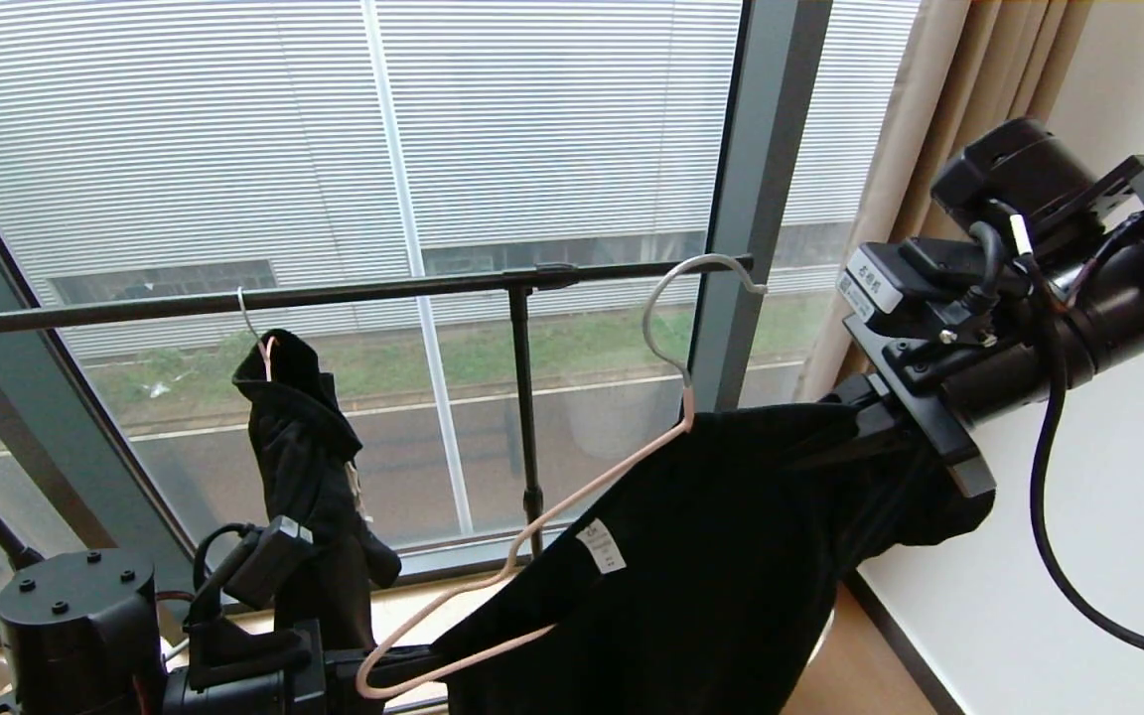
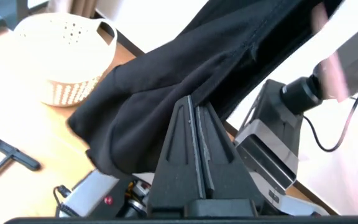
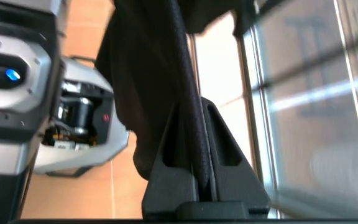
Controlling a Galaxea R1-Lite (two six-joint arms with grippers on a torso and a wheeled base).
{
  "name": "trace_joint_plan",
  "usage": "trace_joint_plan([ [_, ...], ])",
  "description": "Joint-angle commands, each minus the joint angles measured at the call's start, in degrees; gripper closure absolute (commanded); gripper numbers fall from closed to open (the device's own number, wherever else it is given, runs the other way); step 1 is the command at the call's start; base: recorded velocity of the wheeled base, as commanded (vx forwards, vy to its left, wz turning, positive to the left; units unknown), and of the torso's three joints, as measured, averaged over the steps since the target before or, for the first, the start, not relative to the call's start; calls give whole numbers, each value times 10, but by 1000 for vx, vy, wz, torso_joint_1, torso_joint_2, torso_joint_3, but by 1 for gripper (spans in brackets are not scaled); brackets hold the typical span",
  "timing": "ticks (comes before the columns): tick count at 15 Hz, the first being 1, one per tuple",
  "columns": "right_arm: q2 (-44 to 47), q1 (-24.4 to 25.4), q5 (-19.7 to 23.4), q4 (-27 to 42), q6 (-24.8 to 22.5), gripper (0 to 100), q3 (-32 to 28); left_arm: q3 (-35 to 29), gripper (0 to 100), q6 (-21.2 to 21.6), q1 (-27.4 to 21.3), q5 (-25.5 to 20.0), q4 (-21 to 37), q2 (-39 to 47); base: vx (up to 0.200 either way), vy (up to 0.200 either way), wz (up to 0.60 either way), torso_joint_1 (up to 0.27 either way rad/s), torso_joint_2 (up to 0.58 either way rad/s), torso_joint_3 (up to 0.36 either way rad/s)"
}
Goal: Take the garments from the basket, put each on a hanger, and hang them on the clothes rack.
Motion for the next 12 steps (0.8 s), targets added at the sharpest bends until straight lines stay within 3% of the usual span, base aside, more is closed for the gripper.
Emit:
trace_joint_plan([
  [1, -16, -19, -6, -7, 0, 100, 16, 0, 100, 0, 6, 0, 0, -7, 0, 0, 0, 0, 0, 0],
  [5, -27, -42, -13, -82, 6, 100, 63, 0, 100, 1, 9, 0, 0, -7, 0, 0, 0, 0, 0, 0],
  [8, -31, -44, -70, -148, 6, 100, 106, 0, 100, 2, 13, 0, 0, -9, 0, 0, 0, 0, 0, 0],
  [12, -30, -43, -91, -187, 7, 100, 134, 0, 100, 2, 13, 0, 0, -18, 0, 0, 0, 0, 0, 0],
])
